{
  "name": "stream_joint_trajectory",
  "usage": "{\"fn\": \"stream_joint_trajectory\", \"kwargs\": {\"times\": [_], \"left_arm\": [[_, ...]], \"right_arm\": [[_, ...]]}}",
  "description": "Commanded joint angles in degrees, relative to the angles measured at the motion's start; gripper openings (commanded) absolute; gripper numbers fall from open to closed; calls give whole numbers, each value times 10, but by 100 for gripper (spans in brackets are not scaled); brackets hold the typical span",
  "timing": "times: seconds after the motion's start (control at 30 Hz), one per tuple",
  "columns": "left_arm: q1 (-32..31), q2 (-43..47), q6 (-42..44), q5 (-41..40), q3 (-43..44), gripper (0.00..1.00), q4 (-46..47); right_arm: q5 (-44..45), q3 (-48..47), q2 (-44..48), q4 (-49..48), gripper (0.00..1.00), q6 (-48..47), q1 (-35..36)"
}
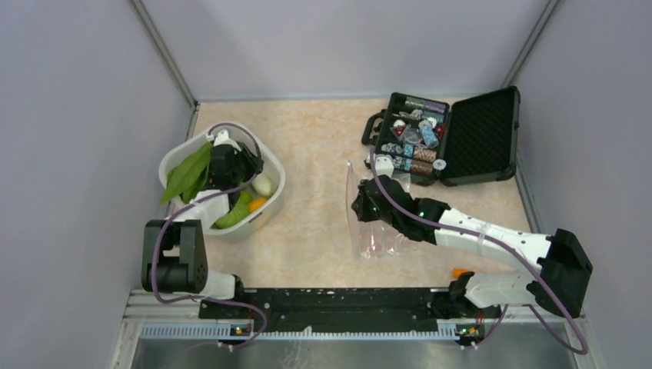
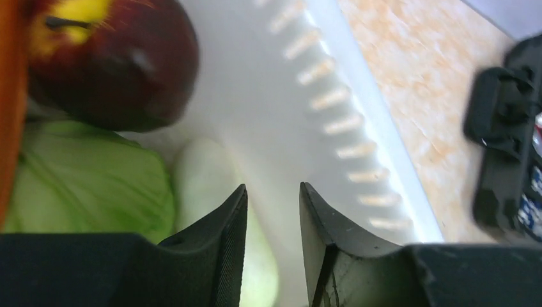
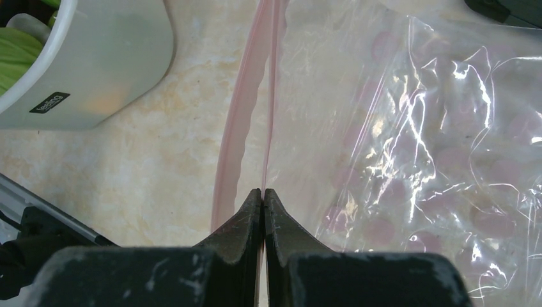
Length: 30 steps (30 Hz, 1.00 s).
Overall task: Place the food in the zip-top bag and seal the zipper
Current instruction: Move the bin to the center of the board.
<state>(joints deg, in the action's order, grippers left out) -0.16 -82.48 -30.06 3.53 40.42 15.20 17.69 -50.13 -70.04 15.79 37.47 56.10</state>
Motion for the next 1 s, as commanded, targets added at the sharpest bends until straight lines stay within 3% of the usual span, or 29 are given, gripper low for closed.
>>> {"fn": "stream_joint_trajectory", "kwargs": {"times": [0.0, 0.13, 0.3, 0.43, 0.53, 0.63, 0.73, 0.87, 0.97], "left_arm": [[-29, 36, 25, 145, 2, 37, -38], [-117, 53, 64, 157, 1, 37, -88], [-236, 34, 72, 238, 7, 31, -95], [-255, 60, 67, 208, 5, 33, -119], [-250, 116, 68, 81, 18, 54, -175], [-244, 162, 75, 6, 46, 61, -209], [-239, 185, 79, -64, 70, 76, -223], [-221, 164, 74, -122, 90, 83, -229], [-186, 130, 105, -71, 90, 88, -163]], "right_arm": [[2, -6, 5, -20, 0, 0, -5], [-2, -4, 4, -23, 0, 1, -4], [8, 0, 12, -19, 0, 7, -5], [28, 9, 30, -17, 0, 11, -5], [38, 12, 40, -16, 0, 12, -4], [42, 15, 45, -15, 0, 12, -5], [42, 15, 45, -13, 0, 10, -4], [37, 12, 45, -17, 0, 9, -5], [33, 12, 48, -19, 0, 9, -5]]}}
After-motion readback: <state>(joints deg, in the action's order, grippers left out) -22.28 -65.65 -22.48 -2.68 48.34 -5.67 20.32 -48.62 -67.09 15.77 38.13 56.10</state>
